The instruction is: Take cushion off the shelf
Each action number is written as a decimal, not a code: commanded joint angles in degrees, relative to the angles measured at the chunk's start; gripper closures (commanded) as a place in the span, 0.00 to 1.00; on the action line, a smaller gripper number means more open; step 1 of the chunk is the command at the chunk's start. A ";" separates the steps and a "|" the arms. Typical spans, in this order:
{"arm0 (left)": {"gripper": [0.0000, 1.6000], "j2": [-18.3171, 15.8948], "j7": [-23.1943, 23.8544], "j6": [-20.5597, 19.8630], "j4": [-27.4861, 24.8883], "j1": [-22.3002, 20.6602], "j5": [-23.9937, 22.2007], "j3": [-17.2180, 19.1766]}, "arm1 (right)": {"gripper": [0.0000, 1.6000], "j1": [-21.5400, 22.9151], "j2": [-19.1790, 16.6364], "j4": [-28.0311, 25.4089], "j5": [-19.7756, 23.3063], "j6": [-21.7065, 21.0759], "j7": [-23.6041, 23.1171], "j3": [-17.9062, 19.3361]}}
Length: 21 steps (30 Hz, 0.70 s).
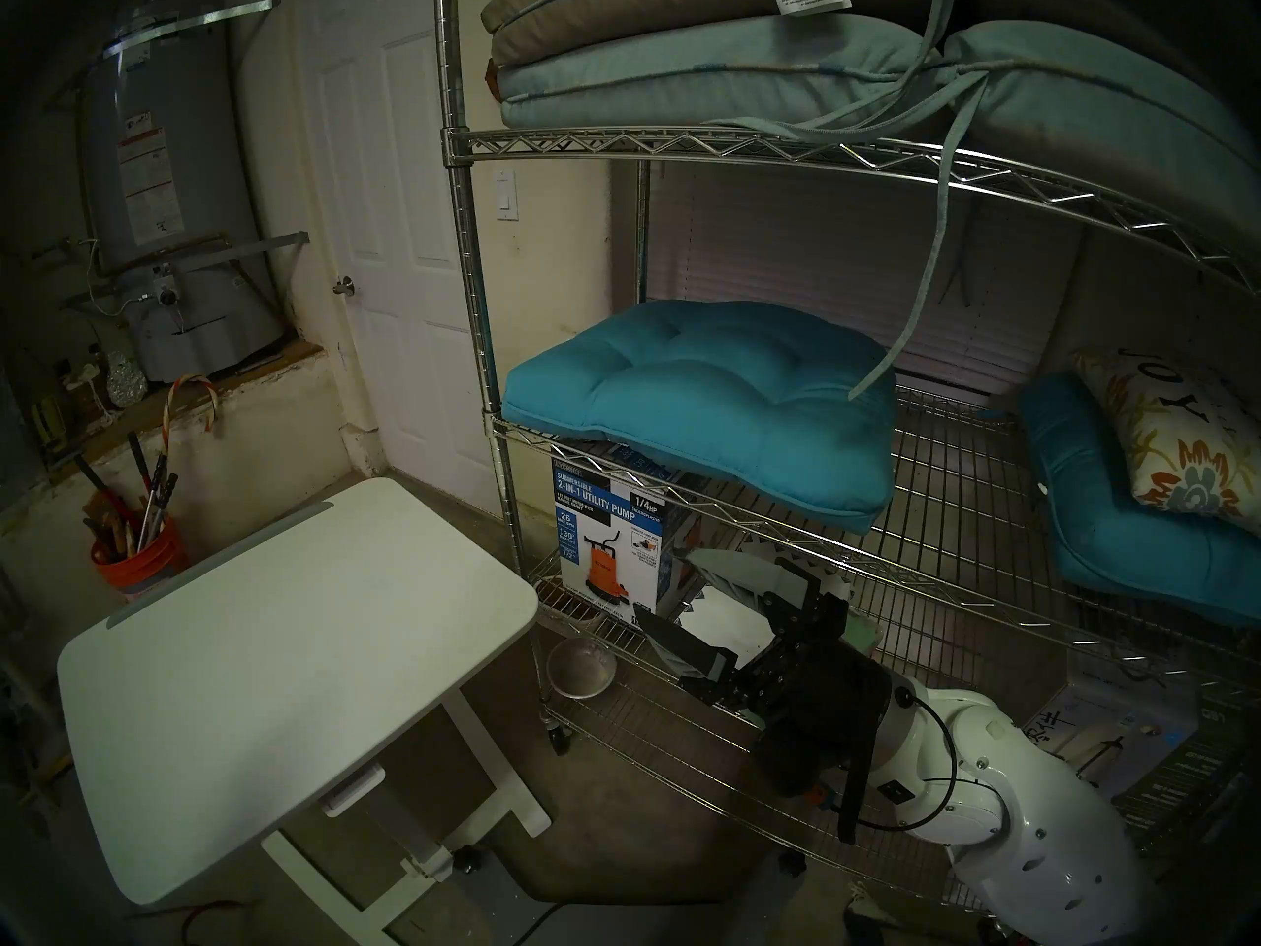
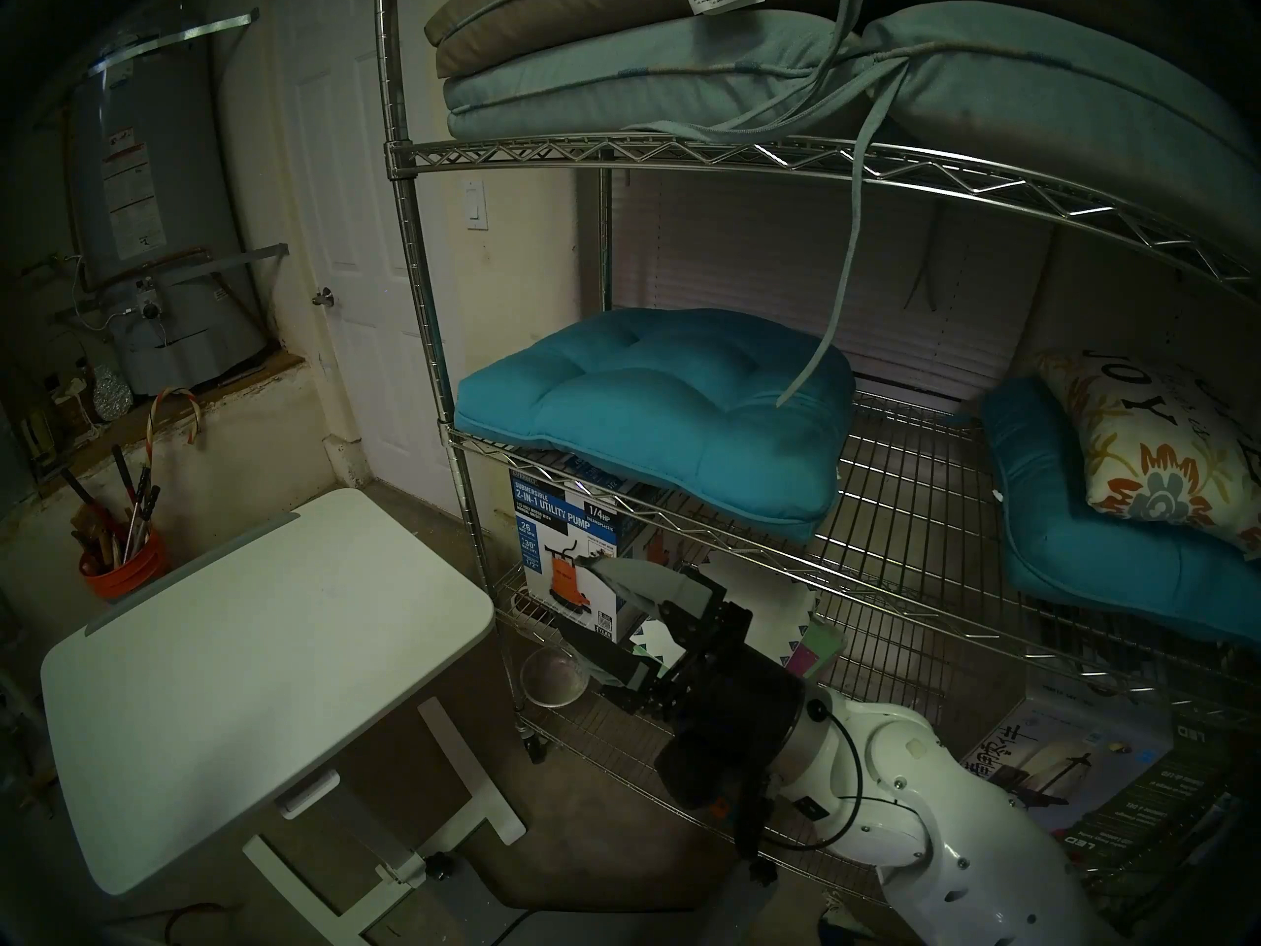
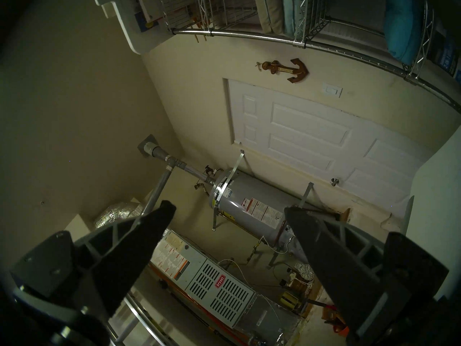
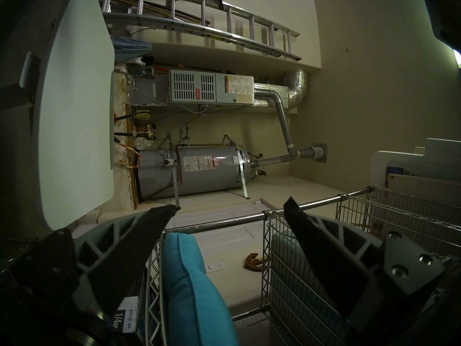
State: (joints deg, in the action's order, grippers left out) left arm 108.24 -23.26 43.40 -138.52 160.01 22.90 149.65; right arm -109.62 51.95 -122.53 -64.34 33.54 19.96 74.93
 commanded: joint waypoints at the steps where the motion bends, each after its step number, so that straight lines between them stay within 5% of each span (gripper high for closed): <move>1: 0.00 -6.34 1.53 -3.64 -0.96 -4.76 2.65 0.71 | 0.00 0.04 0.08 -0.84 0.00 0.10 0.12 -0.14; 21: 0.00 -18.15 6.05 -8.31 4.91 -18.70 12.23 -0.24 | 0.00 0.04 0.10 -0.84 0.00 0.12 0.11 -0.12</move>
State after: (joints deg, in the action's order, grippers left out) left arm 95.77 -18.36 36.32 -136.12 146.94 34.31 148.48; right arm -109.63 51.96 -122.50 -64.34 33.54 19.92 74.97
